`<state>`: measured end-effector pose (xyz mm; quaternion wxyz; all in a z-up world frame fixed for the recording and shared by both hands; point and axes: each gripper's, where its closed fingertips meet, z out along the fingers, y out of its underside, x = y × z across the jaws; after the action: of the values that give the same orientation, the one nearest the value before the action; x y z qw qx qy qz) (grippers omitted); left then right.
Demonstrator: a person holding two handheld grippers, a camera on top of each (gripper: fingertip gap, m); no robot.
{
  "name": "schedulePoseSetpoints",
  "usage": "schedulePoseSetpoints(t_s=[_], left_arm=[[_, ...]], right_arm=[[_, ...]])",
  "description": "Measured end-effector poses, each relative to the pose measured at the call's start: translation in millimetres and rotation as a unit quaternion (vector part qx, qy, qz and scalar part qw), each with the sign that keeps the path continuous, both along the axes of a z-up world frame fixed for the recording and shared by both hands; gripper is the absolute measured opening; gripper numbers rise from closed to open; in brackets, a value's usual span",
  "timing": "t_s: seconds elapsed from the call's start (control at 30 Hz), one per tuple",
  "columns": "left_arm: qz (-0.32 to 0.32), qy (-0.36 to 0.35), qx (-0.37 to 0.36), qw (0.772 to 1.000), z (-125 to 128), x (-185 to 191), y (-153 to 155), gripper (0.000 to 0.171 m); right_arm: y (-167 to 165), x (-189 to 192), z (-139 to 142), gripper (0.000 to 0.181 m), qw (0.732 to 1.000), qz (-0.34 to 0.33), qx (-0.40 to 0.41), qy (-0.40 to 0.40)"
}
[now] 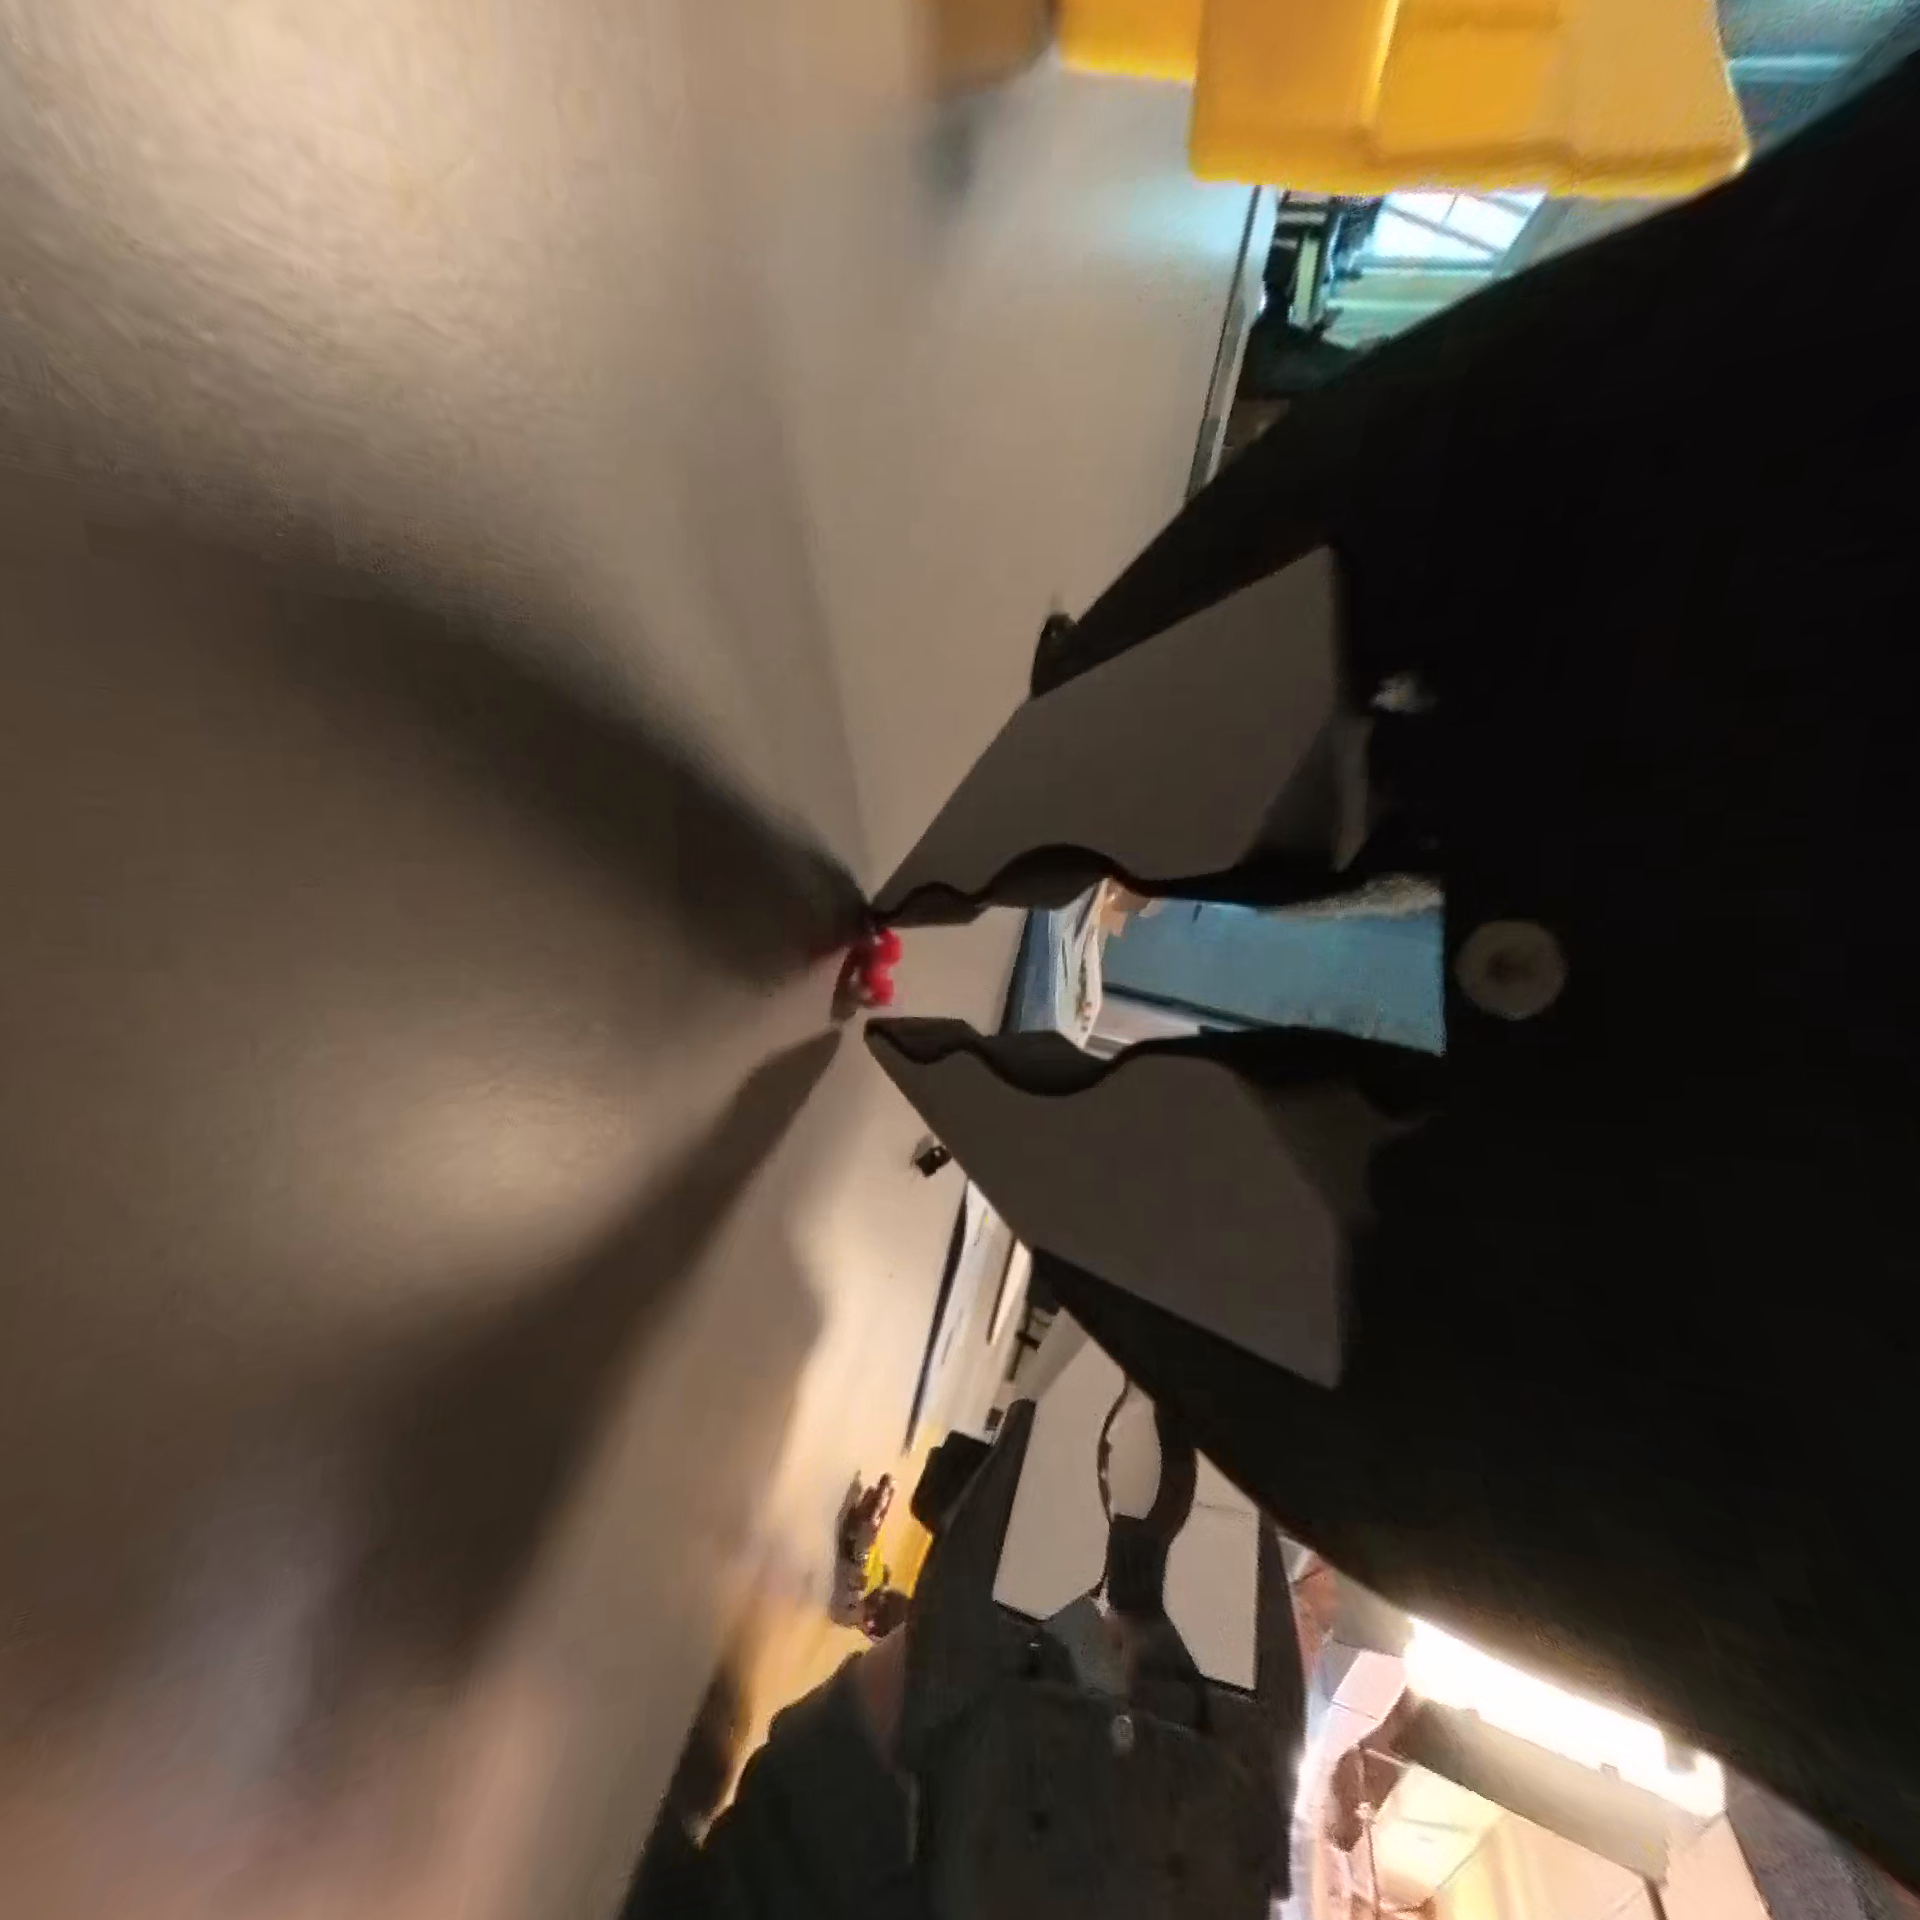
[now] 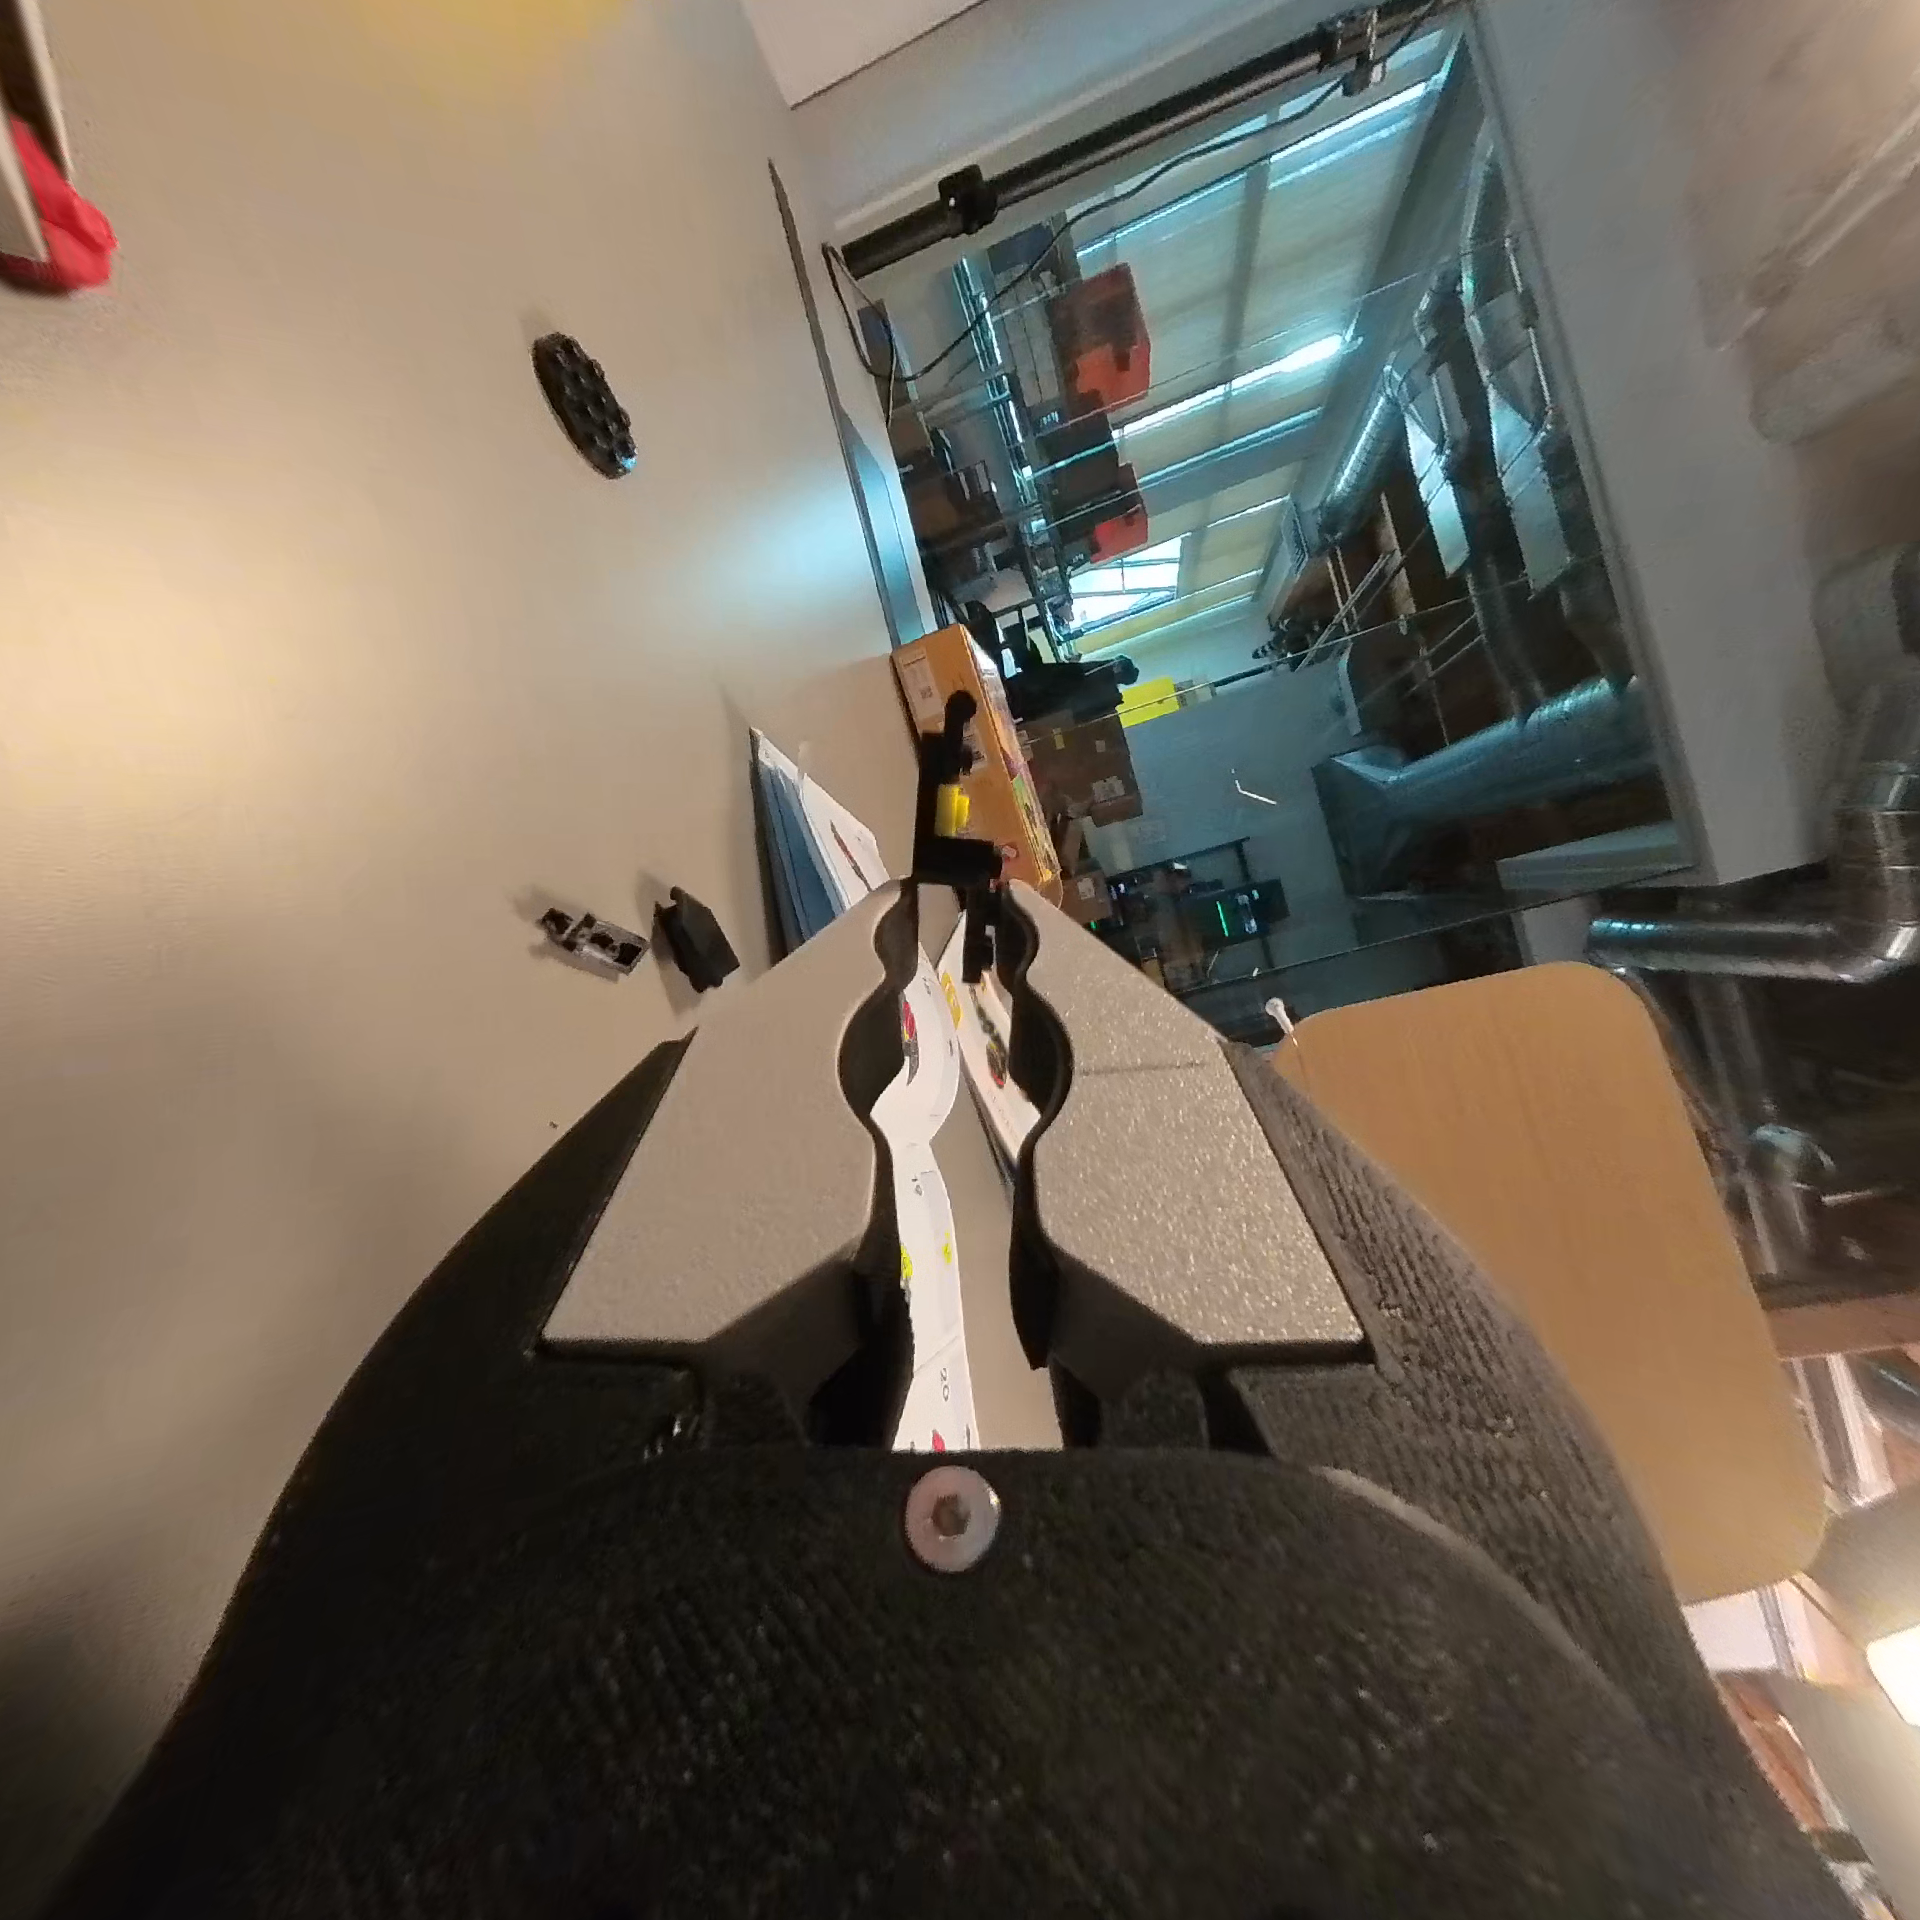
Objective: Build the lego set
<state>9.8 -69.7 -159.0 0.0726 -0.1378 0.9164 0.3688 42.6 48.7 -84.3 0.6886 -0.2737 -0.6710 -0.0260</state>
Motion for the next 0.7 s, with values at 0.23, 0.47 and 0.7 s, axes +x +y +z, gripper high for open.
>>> schedulePoseSetpoints(t_s=[0.23, 0.47, 0.7], left_arm=[[0.148, -0.113, -0.077, 0.980, 13, -5, -10, 0.045], [0.594, -0.567, -0.254, 0.510, 26, 33, -20, 0.024], [0.615, -0.653, -0.209, 0.388, 7, 9, -3, 0.029]], right_arm=[[-5, 2, 3, 0.012, 1.000, 0.009, 0.005, 0.007], [-25, -2, 3, 0.002, 0.996, 0.033, 0.077, -0.008], [-40, -7, -5, 0.002, 0.991, 0.053, 0.119, -0.030]])
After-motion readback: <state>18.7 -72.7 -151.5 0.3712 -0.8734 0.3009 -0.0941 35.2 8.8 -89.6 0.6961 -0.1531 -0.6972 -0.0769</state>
